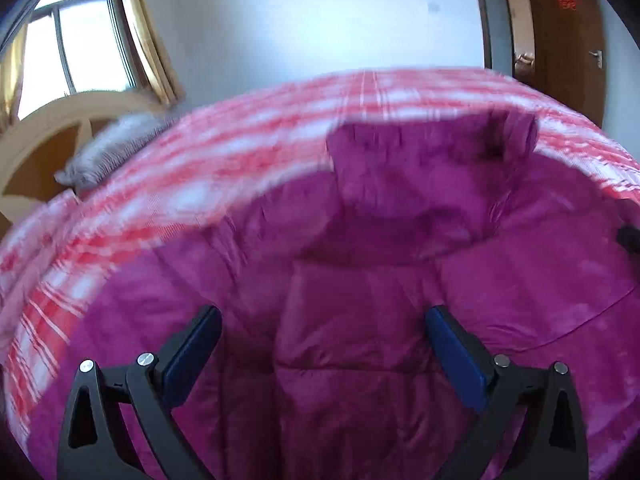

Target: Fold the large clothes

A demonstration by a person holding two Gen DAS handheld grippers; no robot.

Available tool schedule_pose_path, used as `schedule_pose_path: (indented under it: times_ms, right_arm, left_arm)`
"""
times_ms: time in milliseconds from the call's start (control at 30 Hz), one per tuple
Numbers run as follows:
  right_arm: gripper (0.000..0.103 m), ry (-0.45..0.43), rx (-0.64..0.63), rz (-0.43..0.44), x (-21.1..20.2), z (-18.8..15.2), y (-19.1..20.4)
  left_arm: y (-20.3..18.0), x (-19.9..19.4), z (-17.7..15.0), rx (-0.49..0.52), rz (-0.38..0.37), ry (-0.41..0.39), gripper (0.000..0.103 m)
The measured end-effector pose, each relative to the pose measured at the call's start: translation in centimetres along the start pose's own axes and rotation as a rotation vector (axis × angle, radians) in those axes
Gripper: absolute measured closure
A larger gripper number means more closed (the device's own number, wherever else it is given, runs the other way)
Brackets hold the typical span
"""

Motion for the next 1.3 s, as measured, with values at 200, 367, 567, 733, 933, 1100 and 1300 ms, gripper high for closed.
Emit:
schedule_pose_path:
  times_ms: [200, 367, 567, 733, 933, 1100, 1300]
  right_arm:
    - [0.039, 0.045, 0.026, -0.011, 0.6, -1.5, -0.6]
    - [0.039, 0.052, -0.083, -0.136, 1.4, -2.0, 0.0]
    - [0.04, 0.019, -0.053, -0.226, -2.2, -2.0, 0.5]
    - [0.04, 0.011, -0.134, -0.107, -4.6, -5.3, 4.2]
    - [0.041, 0.077, -0.137, -0.139, -1.8, -7.4, 2.7]
    - [0.044, 0.064, -0.162, -0.208, -2.5, -7.4, 3.5]
    - [0.043, 0.045, -0.187, -0.096, -3.7, -8.8, 8.4]
  left_arm:
    - [-0.5, 1.8, -1.1, -0.019, -0.069, 0.054, 0.001]
    - [-0.4, 2.8, -1.6, -0.06, -0.127, 0.075, 0.001]
    - [-0.4, 3.1, -1.8, -0.076, -0.143, 0.076, 0.001]
    - [-0.4, 3.1, -1.8, -0.078, -0.145, 0.076, 0.001]
    - [-0.2, 3.1, -1.9, -0.088, -0.156, 0.074, 0.001]
    - [-0.2, 3.1, -1.9, -0.092, -0.16, 0.072, 0.001]
    - [-0.2, 3.1, -1.9, -0.092, -0.159, 0.071, 0.001]
Point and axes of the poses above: each gripper's, at about its wrist camera, not at the fingertips, and x roughly the way its jaws point, y to its left, z to its top, the point moved 9 cm from there along x, roughly the way its jaws point, and after that the axes turned 13 degrees about x, right-handed, at the moved point
